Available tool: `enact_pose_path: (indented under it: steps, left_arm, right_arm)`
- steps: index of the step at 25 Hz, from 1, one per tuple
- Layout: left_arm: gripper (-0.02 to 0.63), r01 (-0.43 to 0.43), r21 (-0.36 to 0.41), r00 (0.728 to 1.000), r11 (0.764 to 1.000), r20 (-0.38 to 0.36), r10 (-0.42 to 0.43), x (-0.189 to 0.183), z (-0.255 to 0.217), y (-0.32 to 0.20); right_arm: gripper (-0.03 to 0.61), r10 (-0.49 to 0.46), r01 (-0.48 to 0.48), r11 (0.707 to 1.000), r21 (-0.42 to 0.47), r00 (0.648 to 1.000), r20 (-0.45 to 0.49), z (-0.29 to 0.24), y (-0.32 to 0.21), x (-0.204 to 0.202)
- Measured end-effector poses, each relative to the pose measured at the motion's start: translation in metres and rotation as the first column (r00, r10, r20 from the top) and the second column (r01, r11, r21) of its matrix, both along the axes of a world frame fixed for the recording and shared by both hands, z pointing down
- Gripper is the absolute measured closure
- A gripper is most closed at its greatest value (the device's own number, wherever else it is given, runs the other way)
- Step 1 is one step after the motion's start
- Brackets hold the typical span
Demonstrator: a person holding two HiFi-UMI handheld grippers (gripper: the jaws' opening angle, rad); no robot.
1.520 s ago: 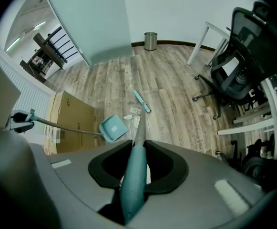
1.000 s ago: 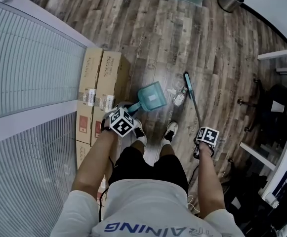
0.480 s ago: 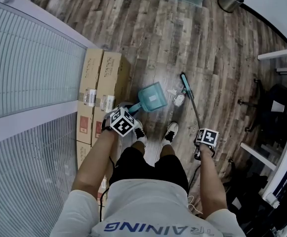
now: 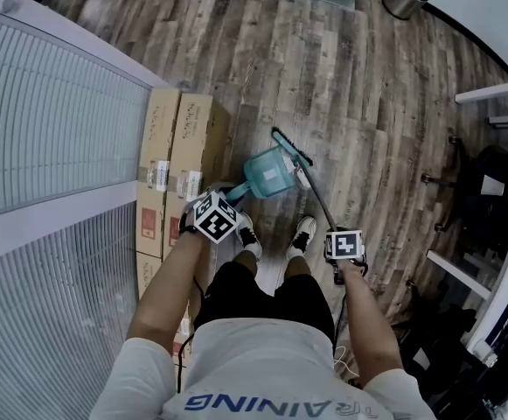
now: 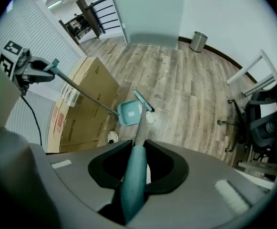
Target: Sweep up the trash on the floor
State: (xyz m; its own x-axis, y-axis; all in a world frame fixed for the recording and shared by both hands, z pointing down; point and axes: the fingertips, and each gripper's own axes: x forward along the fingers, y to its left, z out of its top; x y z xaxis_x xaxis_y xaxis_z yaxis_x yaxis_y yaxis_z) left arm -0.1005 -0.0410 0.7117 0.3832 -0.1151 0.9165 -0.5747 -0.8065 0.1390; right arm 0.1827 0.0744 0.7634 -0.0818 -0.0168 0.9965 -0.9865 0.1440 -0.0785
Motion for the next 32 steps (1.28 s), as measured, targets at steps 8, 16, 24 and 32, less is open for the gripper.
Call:
enact_pose_path:
  steps: [8, 16, 24, 32]
  left_arm:
    - [0.504, 0.005, -0.001, 1.000, 1.000, 0.003, -0.005, 0.001, 0.001, -0.002]
    - [0.508, 0.011, 0.002, 1.000, 1.000, 0.006, -0.011, 0.000, 0.002, -0.005]
    - [0.511, 0.013, 0.001, 1.000, 1.000, 0.009, -0.013, -0.001, 0.003, -0.007]
    - [0.514, 0.013, -0.002, 1.000, 1.000, 0.015, -0.013, -0.002, 0.005, -0.007]
  right_arm:
    - [0.472, -0.051, 0.053, 0.998, -0.017, 0.994, 0.094, -0.010, 0.017, -0.056]
    - [0.472, 0.085, -0.068, 0.995, -0.077, 0.966, 0.245, -0.023, 0.032, -0.071]
    - [0.472, 0.172, -0.168, 0.985, -0.036, 0.954, 0.248, -0.035, 0.014, -0.034]
    - [0.472, 0.297, -0.307, 0.949, 0.065, 0.945, 0.134, -0.036, -0.034, 0.050]
